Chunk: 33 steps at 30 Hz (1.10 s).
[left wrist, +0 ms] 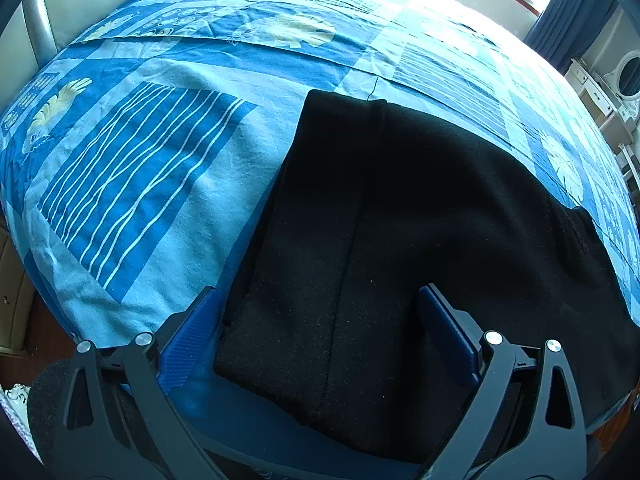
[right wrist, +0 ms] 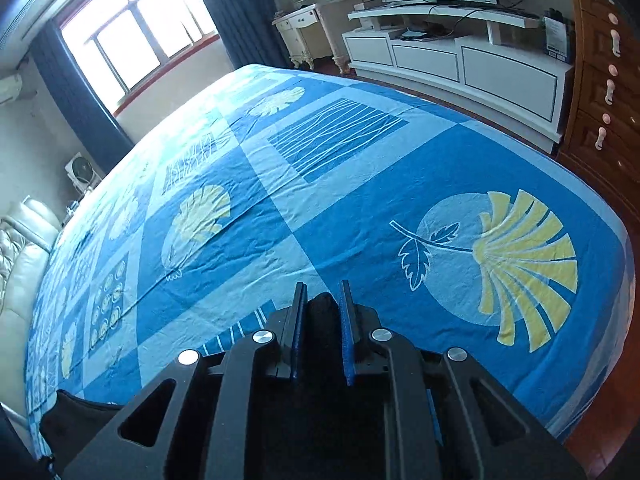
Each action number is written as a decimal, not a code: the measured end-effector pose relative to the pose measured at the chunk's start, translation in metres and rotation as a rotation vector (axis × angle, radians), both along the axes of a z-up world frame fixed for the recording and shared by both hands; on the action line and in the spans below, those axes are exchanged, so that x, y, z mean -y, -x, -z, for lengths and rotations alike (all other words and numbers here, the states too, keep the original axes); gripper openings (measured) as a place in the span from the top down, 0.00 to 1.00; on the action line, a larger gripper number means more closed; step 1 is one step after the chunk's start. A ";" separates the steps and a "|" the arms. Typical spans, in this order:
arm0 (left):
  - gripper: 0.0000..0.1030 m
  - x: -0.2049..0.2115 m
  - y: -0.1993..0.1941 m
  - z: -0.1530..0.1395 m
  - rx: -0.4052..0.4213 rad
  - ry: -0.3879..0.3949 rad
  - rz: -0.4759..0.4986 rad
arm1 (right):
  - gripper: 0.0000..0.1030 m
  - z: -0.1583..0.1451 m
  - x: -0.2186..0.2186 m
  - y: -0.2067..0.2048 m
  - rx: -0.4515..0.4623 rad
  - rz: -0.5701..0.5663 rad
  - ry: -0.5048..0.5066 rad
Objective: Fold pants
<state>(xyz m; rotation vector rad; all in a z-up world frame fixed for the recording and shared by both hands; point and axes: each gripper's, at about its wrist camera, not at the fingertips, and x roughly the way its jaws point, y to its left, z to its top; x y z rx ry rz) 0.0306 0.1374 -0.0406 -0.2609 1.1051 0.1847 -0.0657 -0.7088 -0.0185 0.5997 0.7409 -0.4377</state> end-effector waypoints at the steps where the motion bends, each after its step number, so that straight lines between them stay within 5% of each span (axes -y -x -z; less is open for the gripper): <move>1: 0.04 0.000 0.000 0.000 0.000 -0.001 -0.001 | 0.85 0.009 0.001 -0.003 -0.045 0.002 0.005; 6: 0.03 0.000 0.000 0.001 0.008 -0.006 -0.004 | 0.83 0.032 0.007 -0.001 -0.075 0.045 -0.053; 9: 0.03 0.000 0.001 0.000 0.015 -0.013 -0.001 | 0.64 0.024 0.011 0.007 -0.052 0.038 -0.119; 11: 0.03 0.001 0.003 -0.002 0.027 -0.024 0.006 | 0.43 0.015 0.016 0.021 -0.017 0.023 -0.132; 13: 0.03 0.003 0.007 -0.006 0.051 -0.048 0.020 | 0.37 0.011 0.025 0.038 0.032 -0.005 -0.201; 19: 0.03 0.016 0.022 -0.028 0.154 -0.066 0.093 | 0.37 0.029 0.057 0.094 0.110 -0.003 -0.442; 26: 0.03 0.012 0.018 -0.025 0.128 -0.009 0.077 | 0.37 0.064 0.058 0.101 0.170 -0.093 -0.643; 30: 0.03 0.011 0.019 -0.023 0.115 -0.012 0.073 | 0.37 0.071 0.044 0.084 0.163 -0.199 -0.714; 33: 0.03 0.012 0.020 -0.022 0.113 -0.024 0.080 | 0.35 0.066 0.034 0.072 0.116 -0.233 -0.665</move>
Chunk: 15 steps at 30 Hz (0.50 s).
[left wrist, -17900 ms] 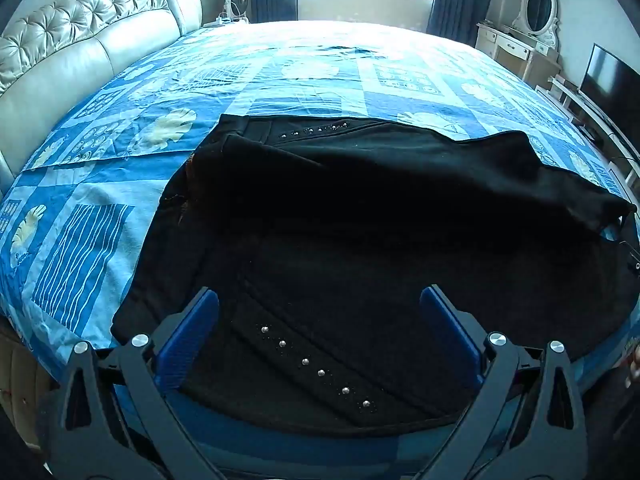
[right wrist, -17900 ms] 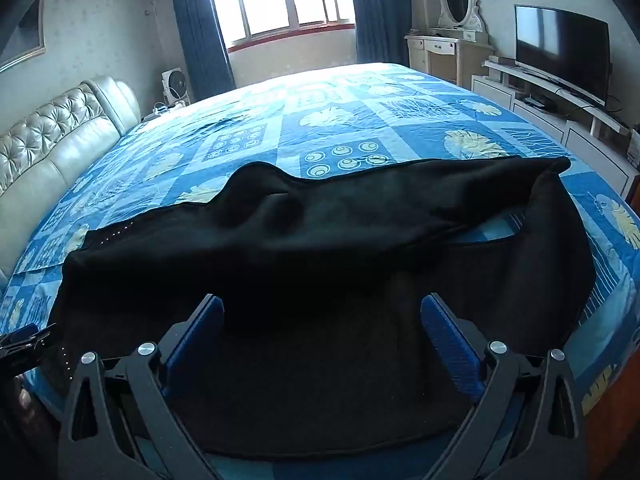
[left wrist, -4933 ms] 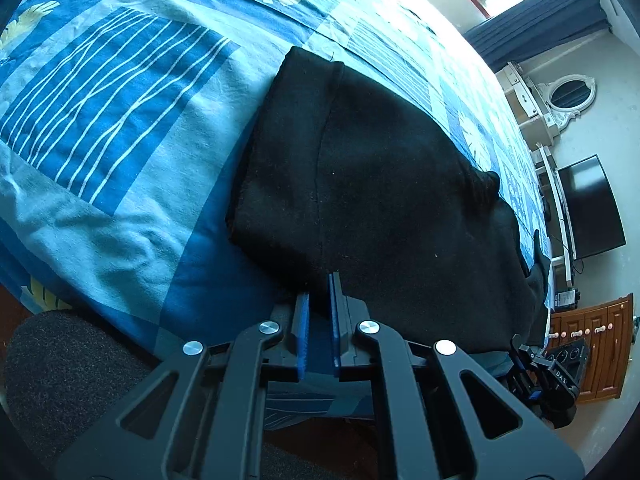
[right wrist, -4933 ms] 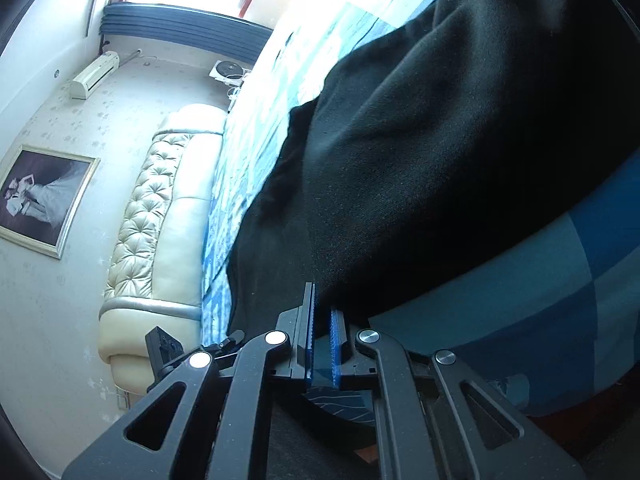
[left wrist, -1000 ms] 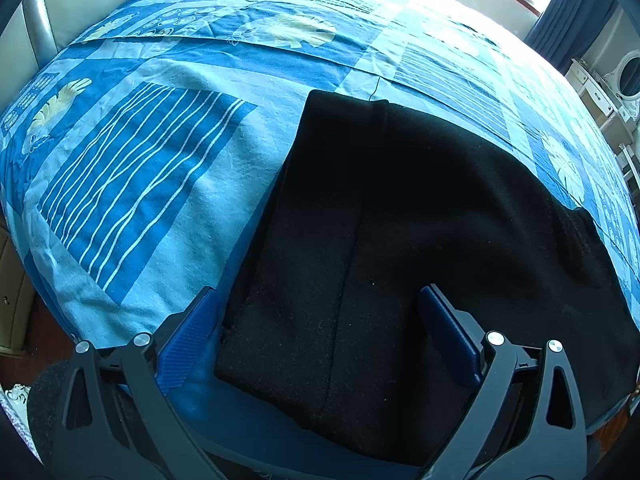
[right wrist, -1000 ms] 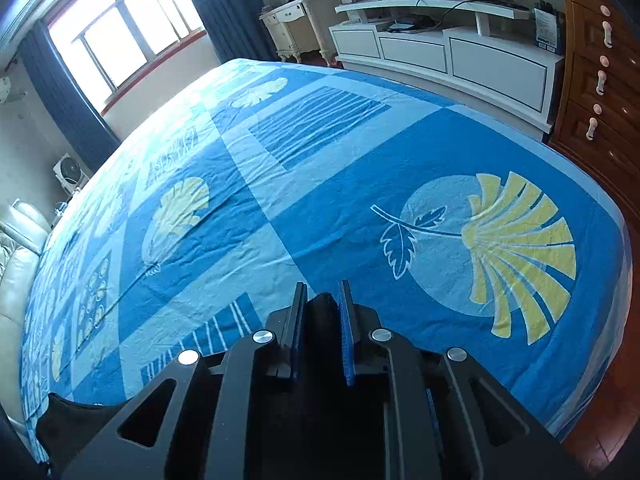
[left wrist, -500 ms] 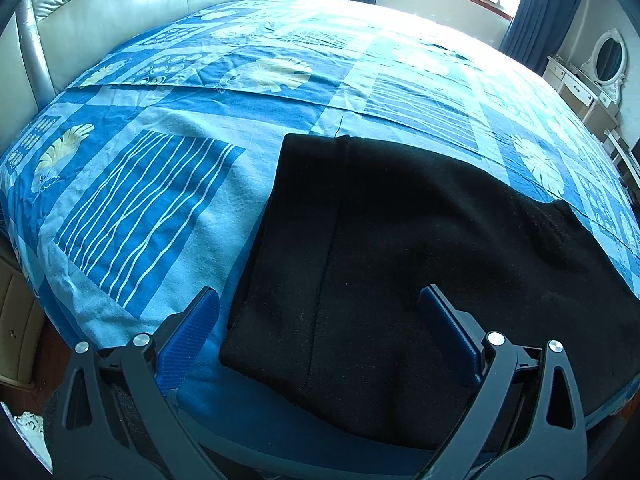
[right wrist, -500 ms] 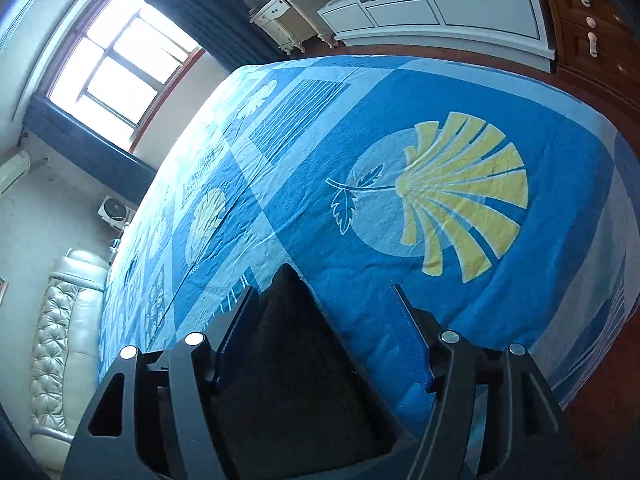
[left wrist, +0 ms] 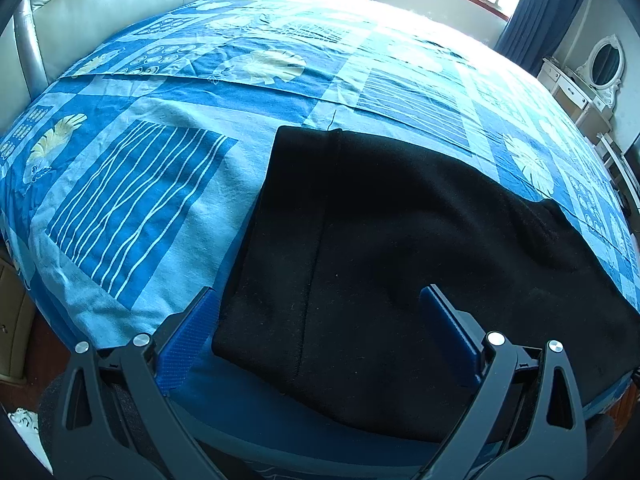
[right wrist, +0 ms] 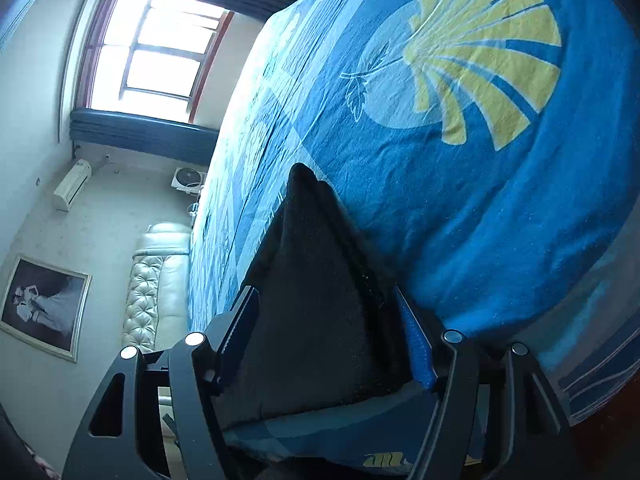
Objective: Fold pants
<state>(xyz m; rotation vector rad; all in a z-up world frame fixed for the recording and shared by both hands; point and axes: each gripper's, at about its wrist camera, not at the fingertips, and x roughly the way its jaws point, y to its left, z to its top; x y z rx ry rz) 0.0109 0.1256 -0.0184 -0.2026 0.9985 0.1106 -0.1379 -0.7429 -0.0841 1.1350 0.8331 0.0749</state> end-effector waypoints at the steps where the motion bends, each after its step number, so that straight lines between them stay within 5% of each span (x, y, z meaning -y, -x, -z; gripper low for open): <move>1: 0.03 0.000 0.000 0.001 -0.003 -0.002 0.002 | 0.36 -0.002 -0.003 -0.003 -0.010 -0.009 0.019; 3: 0.03 0.000 -0.001 0.002 -0.011 -0.002 0.006 | 0.42 -0.007 -0.010 -0.007 -0.039 -0.030 0.077; 6: 0.03 -0.001 -0.003 0.007 -0.027 0.004 0.006 | 0.69 -0.009 -0.027 -0.016 -0.088 -0.084 0.122; 11: 0.03 -0.001 -0.002 0.011 -0.036 0.002 0.018 | 0.73 -0.025 -0.052 -0.026 -0.076 -0.065 0.179; 15: 0.03 -0.003 -0.002 0.011 -0.042 0.007 0.028 | 0.74 -0.060 -0.074 -0.033 0.025 -0.054 0.190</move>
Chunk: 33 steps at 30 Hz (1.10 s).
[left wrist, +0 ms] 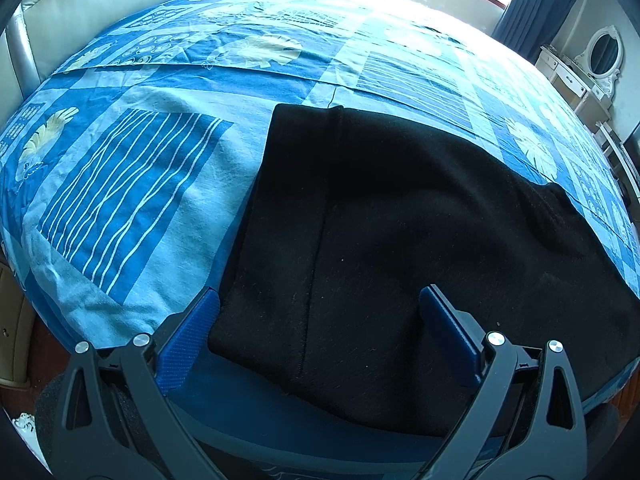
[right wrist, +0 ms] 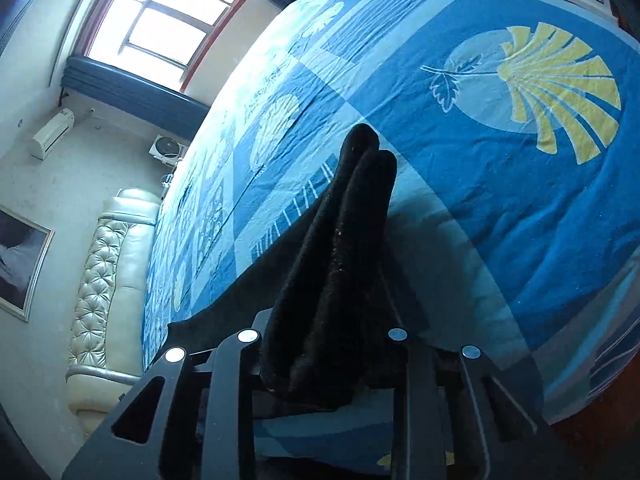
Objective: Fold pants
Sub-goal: 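Grasp the trouser leg end with the right gripper and lift it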
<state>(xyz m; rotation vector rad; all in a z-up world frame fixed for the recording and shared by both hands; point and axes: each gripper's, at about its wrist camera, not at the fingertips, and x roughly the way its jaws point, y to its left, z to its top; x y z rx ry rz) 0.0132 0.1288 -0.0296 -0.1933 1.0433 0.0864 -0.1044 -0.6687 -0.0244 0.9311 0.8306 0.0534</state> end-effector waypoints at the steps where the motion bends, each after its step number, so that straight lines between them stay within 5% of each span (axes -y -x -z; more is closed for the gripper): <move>1: 0.03 -0.001 0.000 0.000 -0.003 0.004 0.001 | 0.74 -0.012 -0.008 -0.003 0.028 -0.008 0.004; 9: 0.03 -0.003 0.002 -0.002 0.001 0.025 0.015 | 0.74 -0.107 -0.098 -0.033 0.195 -0.171 0.074; 14: 0.03 -0.003 0.002 0.000 -0.013 0.028 0.015 | 0.74 -0.128 -0.170 -0.049 0.211 -0.283 0.135; 23: 0.03 0.000 0.003 -0.011 0.014 0.016 0.017 | 0.74 -0.086 -0.290 -0.086 0.130 -0.452 0.188; 31: 0.03 0.007 0.005 -0.019 0.034 -0.002 0.024 | 0.75 -0.046 -0.356 -0.092 0.039 -0.510 0.341; 33: 0.03 0.009 0.006 -0.019 0.037 -0.012 0.028 | 0.84 -0.040 -0.369 -0.091 0.035 -0.527 0.366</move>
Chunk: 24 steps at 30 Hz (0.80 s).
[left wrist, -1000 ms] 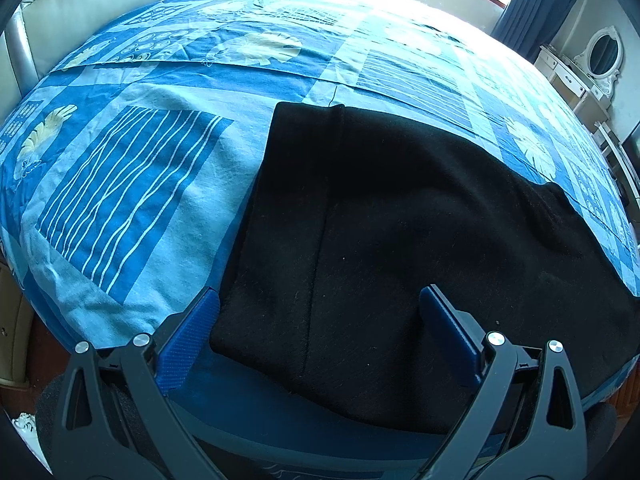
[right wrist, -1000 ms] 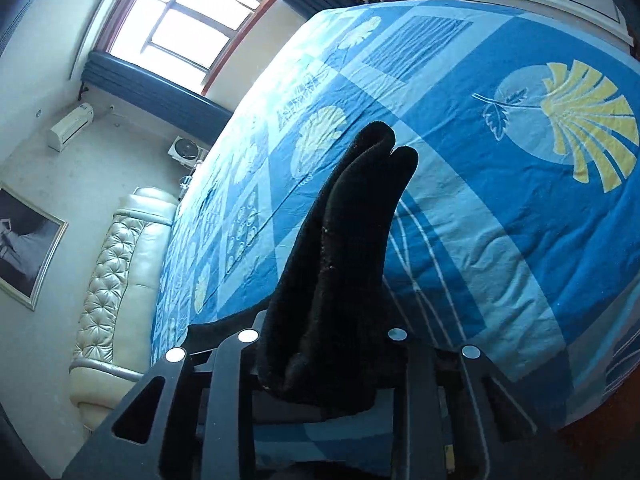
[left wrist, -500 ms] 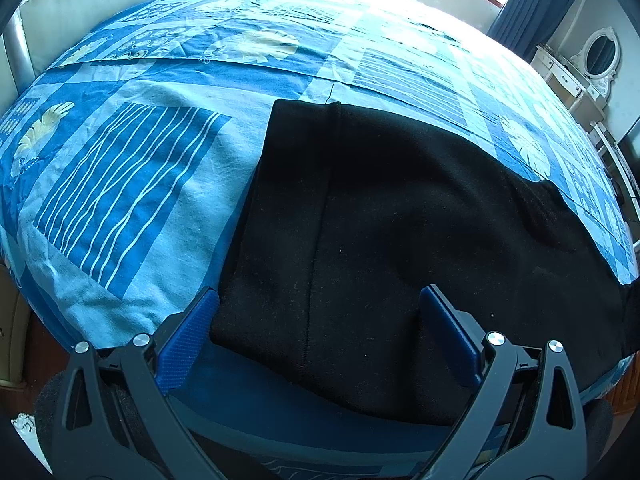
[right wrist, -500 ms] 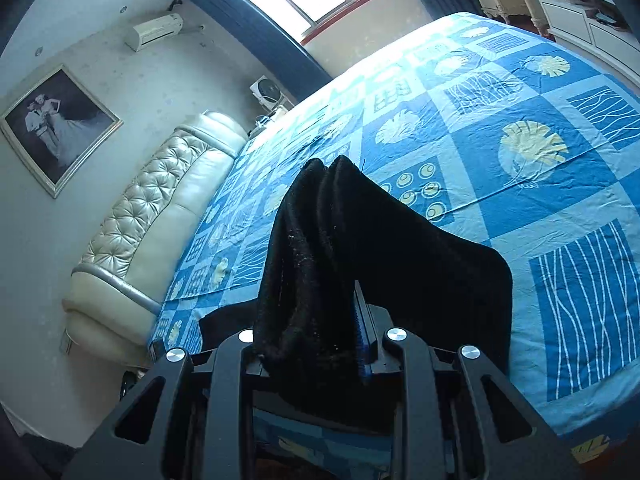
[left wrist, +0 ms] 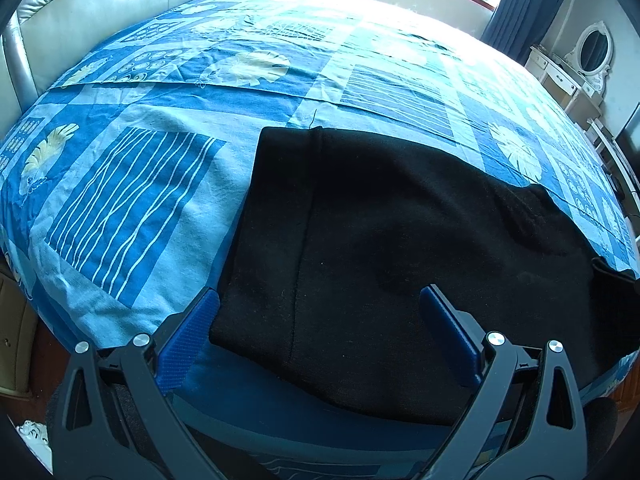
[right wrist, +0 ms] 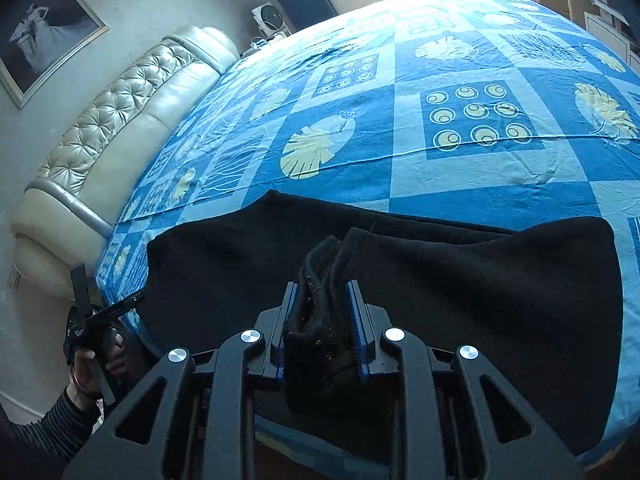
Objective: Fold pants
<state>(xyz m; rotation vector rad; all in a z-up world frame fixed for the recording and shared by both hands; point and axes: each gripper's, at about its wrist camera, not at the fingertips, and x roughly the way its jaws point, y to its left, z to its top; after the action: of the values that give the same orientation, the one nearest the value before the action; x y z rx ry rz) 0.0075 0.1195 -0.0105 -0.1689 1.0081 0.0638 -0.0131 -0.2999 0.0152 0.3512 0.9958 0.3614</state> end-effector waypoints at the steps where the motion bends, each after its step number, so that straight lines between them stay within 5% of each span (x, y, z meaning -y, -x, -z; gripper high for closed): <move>1: 0.03 0.001 0.000 0.000 0.001 -0.001 0.001 | 0.84 0.002 -0.005 0.000 -0.002 -0.005 0.004; 6: 0.03 0.000 0.001 0.000 -0.003 0.011 -0.006 | 0.84 0.009 -0.024 0.001 -0.007 -0.041 0.072; 11: 0.03 0.001 0.002 0.000 -0.001 0.014 -0.009 | 0.77 0.010 -0.019 0.007 -0.007 0.068 0.196; 18: 0.03 0.001 0.002 0.003 -0.012 0.015 -0.011 | 0.76 0.029 -0.045 0.021 -0.059 -0.003 0.322; 20: 0.03 0.001 0.002 0.003 -0.012 0.015 -0.011 | 0.56 0.034 -0.049 0.024 -0.069 -0.004 0.329; 21: 0.03 0.000 0.002 0.003 -0.012 0.015 -0.010 | 0.55 0.036 -0.052 0.025 -0.073 -0.006 0.355; 24: 0.03 0.000 0.001 0.004 -0.018 0.020 -0.013 | 0.63 0.041 -0.052 0.025 -0.082 -0.002 0.419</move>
<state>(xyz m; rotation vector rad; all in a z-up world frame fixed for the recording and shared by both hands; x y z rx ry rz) 0.0062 0.1197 -0.0148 -0.1936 1.0255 0.0676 -0.0378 -0.2477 -0.0263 -0.0151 1.1227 0.1335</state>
